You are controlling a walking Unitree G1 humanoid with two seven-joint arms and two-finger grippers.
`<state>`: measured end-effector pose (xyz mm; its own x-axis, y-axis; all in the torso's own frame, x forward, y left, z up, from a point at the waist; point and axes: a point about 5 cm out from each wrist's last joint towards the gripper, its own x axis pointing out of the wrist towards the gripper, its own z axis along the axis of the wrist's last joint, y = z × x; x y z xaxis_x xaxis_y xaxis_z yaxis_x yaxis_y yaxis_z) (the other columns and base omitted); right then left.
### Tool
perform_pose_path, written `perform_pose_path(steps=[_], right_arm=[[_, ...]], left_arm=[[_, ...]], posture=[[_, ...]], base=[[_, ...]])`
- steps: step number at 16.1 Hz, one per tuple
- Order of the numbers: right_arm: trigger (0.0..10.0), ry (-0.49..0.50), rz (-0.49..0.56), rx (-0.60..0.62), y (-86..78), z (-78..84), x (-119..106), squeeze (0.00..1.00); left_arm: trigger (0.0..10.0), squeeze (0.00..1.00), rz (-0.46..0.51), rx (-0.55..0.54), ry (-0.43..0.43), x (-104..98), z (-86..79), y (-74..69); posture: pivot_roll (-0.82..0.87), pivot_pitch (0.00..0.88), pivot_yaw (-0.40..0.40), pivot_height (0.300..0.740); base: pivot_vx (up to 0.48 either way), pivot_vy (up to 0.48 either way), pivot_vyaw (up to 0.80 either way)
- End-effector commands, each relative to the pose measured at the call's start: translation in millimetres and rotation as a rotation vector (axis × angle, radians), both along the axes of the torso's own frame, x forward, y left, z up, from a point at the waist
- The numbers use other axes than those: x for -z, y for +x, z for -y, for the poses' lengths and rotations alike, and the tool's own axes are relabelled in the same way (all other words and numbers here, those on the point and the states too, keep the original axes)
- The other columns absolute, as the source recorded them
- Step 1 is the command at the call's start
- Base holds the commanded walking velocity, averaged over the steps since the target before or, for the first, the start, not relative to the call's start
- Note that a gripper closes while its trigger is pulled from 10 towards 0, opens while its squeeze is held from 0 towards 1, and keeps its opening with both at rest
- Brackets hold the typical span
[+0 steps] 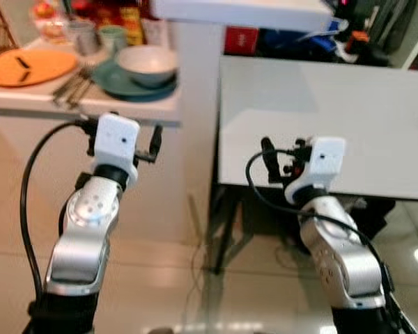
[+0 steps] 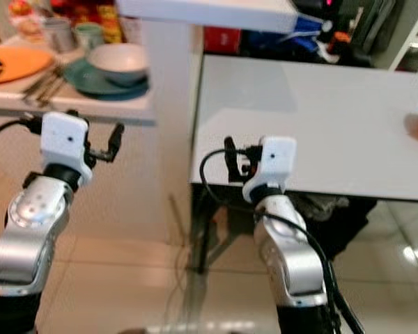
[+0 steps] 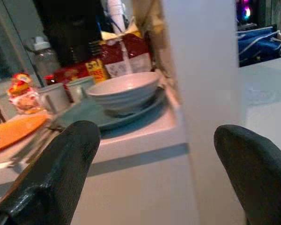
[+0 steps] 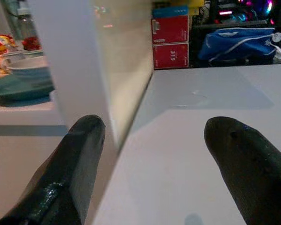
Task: Setting the table
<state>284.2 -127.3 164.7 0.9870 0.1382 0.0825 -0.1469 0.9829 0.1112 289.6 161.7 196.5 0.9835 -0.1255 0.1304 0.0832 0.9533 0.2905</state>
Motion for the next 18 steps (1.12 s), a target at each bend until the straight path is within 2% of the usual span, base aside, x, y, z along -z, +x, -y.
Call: perform_pose_path(steps=[1, 4, 5, 6, 12, 16, 17, 18], right_arm=[[10.0, -0.008, -0.008, 0.032, -0.5, 8.5, 2.6, 0.00], [10.0, 0.000, -0.010, 0.036, -0.4, 9.6, 2.6, 0.00], [10.0, 0.017, -0.011, 0.026, -0.6, 8.9, 2.1, 0.70], [10.0, 0.037, -0.009, 0.004, -1.2, 6.7, 0.9, 1.00], [10.0, 0.029, -0.012, -0.012, 0.2, 3.9, 1.0, 1.00], [10.0, 0.004, -0.010, 0.024, 2.5, 7.3, 0.2, 1.00], [10.0, -0.006, -0.004, 0.031, 3.1, 7.9, -0.8, 0.00], [10.0, -0.016, 0.010, 0.043, 4.0, 8.1, -3.6, 0.00]], left_arm=[[10.0, 0.00, 0.005, 0.035, -0.005, -2.9, 7.7, 1.3], [10.0, 0.00, 0.008, 0.042, -0.009, -4.3, 9.4, 2.9], [10.0, 0.00, 0.009, 0.045, -0.011, -4.6, 10.2, 3.1], [10.0, 0.00, 0.010, 0.047, -0.011, -4.7, 10.5, 3.1], [10.0, 0.00, 0.010, 0.043, 0.000, -4.0, 9.4, 1.9], [10.0, 0.00, 0.012, 0.044, 0.002, -4.1, 10.0, 1.8], [10.0, 0.00, 0.012, 0.043, -0.027, -4.6, 10.1, 1.3], [10.0, 0.00, 0.010, 0.031, -0.052, -6.3, 9.4, 1.9]], posture=[[0.10, 0.030, -0.020, 0.740], [0.10, 0.028, -0.016, 0.740], [0.09, 0.027, -0.015, 0.740], [0.09, 0.027, -0.015, 0.740], [0.10, 0.027, -0.026, 0.740], [0.10, 0.024, -0.025, 0.740], [0.10, 0.024, -0.025, 0.740], [0.10, 0.024, -0.024, 0.740]], base=[[0.000, 0.480, 0.00], [0.000, 0.480, 0.00], [0.000, 0.480, 0.00], [0.000, 0.480, 0.00], [0.000, 0.480, 0.00], [0.000, 0.480, 0.00], [0.000, 0.289, 0.00], [0.000, 0.000, 0.00]])
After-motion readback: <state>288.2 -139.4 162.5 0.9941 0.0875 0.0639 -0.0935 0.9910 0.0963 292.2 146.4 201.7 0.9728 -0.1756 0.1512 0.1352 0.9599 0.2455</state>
